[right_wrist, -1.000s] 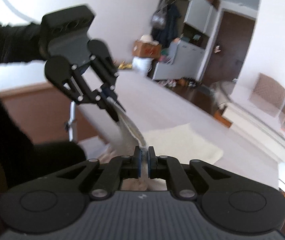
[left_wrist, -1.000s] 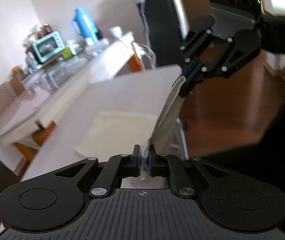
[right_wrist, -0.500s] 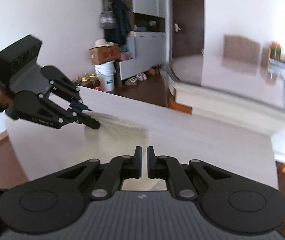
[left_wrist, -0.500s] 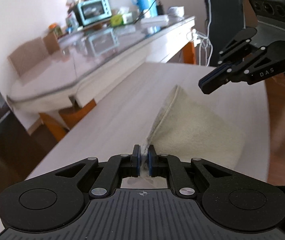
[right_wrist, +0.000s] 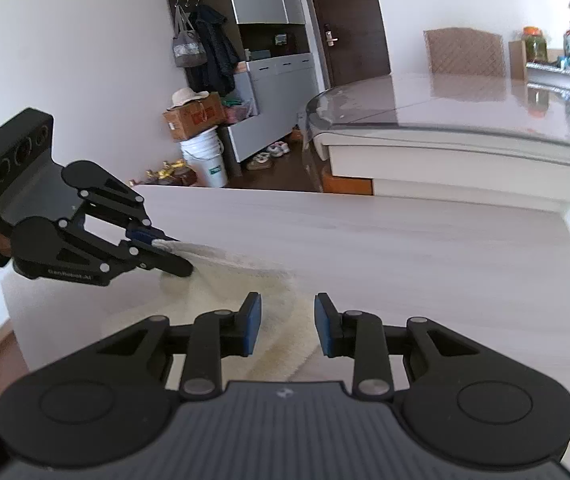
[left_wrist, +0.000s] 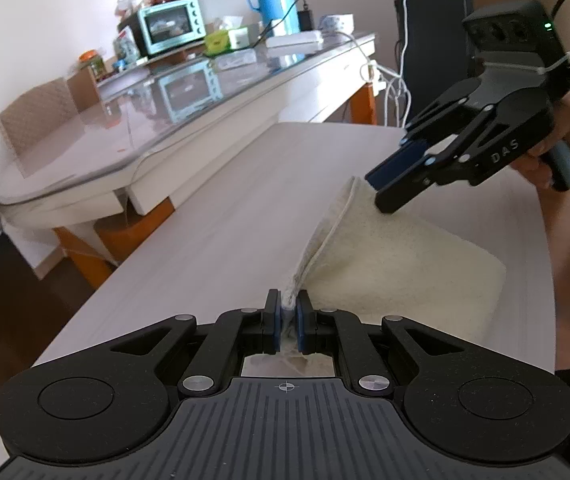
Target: Fold towel
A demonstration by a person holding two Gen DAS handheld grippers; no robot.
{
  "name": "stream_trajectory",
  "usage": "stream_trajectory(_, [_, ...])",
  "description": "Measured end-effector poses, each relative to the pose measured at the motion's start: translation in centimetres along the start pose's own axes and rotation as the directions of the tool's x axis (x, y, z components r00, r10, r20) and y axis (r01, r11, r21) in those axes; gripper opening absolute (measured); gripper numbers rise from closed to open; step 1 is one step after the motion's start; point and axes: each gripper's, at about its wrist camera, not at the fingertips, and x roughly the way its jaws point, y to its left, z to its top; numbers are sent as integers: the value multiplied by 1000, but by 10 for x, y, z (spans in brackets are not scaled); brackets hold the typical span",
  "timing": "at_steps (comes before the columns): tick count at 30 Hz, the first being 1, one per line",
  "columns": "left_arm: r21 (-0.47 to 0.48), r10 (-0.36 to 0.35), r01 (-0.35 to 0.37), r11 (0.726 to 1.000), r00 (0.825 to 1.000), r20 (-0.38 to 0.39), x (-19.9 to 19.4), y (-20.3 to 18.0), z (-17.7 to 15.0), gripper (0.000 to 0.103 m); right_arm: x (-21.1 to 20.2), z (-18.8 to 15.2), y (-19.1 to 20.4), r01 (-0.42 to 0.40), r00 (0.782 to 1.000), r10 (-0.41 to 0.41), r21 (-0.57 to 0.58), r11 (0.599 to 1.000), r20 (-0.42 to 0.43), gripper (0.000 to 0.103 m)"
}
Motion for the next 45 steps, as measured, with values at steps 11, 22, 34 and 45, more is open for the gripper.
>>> stream_trajectory(11, [11, -6, 6, 1000, 1000, 2, 7, 6, 0, 12, -12, 0, 9, -27, 999, 26, 59, 998, 20, 6])
stream_trajectory(22, [-52, 59, -60, 997, 998, -21, 34, 17, -3, 26, 19, -6, -5, 59, 997, -53, 121, 991, -54, 6])
stream_trajectory(34, [-98, 81, -85, 992, 996, -41, 35, 21, -5, 38, 26, -10, 0, 104, 993, -98, 93, 990, -71, 9])
stream_trajectory(45, [-117, 103, -111, 987, 992, -69, 34, 18, -2, 41, 18, -5, 8, 205, 979, -205, 90, 975, -10, 24])
